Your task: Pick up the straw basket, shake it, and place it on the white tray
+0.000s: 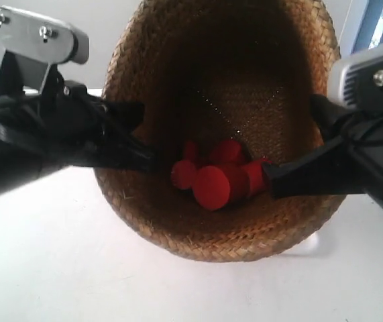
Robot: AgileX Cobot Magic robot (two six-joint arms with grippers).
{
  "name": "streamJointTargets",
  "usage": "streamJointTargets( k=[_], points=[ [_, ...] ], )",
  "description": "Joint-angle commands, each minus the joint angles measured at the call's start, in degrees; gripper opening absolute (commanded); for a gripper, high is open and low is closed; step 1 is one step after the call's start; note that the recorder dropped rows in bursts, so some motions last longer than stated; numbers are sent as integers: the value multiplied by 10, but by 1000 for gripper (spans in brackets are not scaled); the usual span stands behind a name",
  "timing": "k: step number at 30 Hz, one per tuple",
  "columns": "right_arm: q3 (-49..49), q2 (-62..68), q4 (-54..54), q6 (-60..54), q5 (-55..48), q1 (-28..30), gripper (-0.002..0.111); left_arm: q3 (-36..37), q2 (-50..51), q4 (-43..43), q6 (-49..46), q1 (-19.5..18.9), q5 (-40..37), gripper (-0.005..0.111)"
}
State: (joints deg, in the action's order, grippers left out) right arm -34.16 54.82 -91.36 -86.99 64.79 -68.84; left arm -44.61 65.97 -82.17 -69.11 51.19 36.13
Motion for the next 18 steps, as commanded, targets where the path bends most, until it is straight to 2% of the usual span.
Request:
streamJointTargets(
  k=[1, 5, 8, 13, 16, 18],
  points=[
    [-65, -14, -71, -154, -46, 37, 0, -69, 3, -87, -83, -67, -128, 0],
    [-103, -16, -86, -212, -29, 63, 0, -120, 19, -178, -168, -98, -127, 0],
    [-119, -16, -86, -237, -3, 80, 0, -139, 32, -178, -179, -100, -102, 0],
    [-118, -3, -86, -268, -62, 120, 0, -142, 55, -178, -167, -100, -123, 0],
    [-118, 13, -86, -349, -93, 140, 0, -142, 72, -178, -183, -100, -123, 0],
    [-118, 19, -86, -359, -110, 149, 0, -142, 79, -178, -201, -100, -122, 0]
  ],
)
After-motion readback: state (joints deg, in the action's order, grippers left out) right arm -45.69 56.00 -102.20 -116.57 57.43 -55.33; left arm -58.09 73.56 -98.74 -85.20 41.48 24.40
